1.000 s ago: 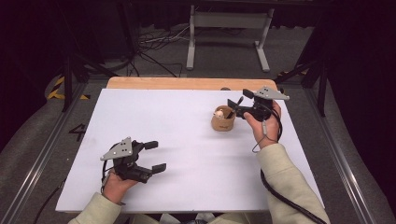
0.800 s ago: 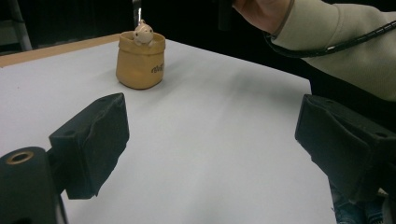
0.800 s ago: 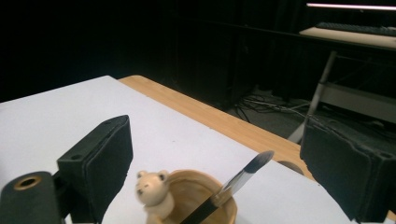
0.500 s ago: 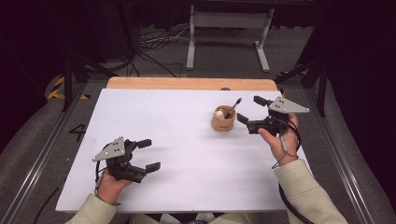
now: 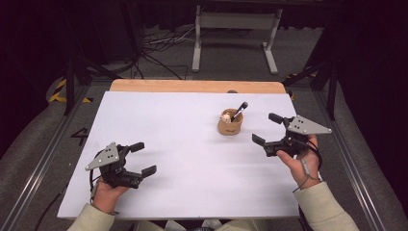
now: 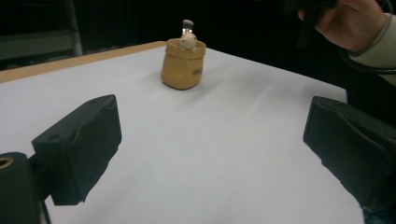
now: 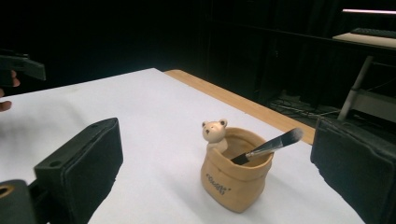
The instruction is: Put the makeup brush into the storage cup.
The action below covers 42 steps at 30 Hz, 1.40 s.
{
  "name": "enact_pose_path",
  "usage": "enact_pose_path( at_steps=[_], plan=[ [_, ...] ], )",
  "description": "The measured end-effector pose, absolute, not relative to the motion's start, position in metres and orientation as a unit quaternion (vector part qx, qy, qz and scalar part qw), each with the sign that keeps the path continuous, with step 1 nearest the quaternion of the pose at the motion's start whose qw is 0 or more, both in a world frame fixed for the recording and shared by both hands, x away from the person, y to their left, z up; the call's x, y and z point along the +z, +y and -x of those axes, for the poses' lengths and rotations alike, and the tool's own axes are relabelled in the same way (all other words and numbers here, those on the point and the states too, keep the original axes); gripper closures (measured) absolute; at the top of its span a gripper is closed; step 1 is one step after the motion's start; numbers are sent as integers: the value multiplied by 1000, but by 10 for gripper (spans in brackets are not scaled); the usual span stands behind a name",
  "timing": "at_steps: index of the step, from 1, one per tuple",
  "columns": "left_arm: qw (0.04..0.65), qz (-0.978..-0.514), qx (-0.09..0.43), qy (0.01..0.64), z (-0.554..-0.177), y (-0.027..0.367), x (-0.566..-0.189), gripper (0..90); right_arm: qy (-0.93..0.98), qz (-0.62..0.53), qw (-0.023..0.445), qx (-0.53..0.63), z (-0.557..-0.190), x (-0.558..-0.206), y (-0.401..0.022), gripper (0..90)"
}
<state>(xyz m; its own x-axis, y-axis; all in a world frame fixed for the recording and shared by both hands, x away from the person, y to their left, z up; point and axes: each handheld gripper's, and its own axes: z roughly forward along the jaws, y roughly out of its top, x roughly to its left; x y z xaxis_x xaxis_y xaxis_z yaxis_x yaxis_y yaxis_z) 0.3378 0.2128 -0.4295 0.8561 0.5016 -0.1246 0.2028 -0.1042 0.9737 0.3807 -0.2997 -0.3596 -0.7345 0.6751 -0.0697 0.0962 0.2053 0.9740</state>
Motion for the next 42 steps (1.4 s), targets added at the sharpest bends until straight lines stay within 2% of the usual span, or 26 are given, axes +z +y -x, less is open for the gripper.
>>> enact_pose_path(
  at_steps=[9,18,28,42],
  plan=[
    [623,-724,124,269,-333,226,-436,44,738,-248,241,580,-362,-373,-299,30],
    [613,-724,134,286,-329,228,-444,34,746,-240,222,580,-346,-401,-298,22],
    [610,-726,126,294,-326,232,-451,32,752,-244,203,578,-339,-425,-299,20],
    [608,-720,142,303,-328,234,-462,31,765,-244,186,566,-328,-451,-294,23]
  ],
)
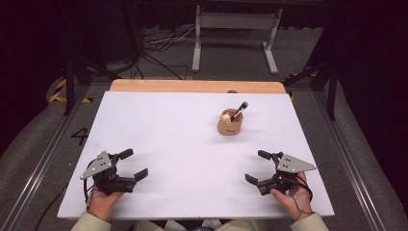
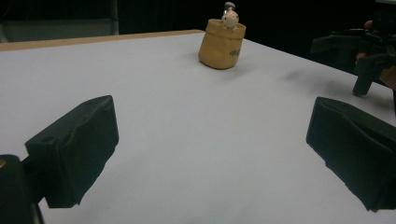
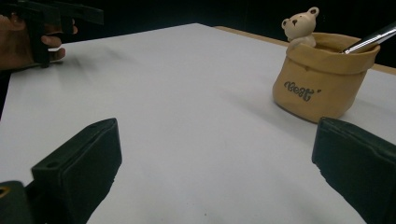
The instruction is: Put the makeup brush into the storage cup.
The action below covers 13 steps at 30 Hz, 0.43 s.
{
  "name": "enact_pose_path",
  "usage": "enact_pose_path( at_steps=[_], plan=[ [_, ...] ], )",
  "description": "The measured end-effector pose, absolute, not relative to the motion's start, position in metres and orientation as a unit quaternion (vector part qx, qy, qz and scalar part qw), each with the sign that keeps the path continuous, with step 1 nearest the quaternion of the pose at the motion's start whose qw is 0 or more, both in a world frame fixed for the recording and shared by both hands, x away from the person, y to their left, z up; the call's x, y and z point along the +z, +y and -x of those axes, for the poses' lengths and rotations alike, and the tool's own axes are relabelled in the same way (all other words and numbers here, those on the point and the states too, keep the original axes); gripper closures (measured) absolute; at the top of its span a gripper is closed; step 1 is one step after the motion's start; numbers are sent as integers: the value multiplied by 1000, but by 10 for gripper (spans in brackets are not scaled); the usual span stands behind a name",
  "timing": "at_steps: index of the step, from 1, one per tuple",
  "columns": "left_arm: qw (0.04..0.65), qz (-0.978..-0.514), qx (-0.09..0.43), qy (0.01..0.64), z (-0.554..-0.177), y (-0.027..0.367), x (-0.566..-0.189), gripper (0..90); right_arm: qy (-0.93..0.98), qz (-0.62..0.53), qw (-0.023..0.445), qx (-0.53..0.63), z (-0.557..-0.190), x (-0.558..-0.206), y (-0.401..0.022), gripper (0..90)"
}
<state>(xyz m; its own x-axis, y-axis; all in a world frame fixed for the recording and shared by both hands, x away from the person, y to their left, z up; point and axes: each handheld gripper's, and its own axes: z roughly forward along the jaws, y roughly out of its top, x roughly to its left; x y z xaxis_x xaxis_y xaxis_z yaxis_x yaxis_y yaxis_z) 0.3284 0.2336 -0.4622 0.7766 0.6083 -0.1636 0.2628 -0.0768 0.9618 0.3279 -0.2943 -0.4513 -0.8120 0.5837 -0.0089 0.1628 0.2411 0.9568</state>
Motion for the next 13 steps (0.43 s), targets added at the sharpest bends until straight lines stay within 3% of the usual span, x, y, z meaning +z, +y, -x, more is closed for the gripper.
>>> enact_pose_path(
  at_steps=[13],
  plan=[
    [609,-720,140,301,-329,233,-465,29,761,-250,190,568,-328,-454,-295,24]
  ],
)
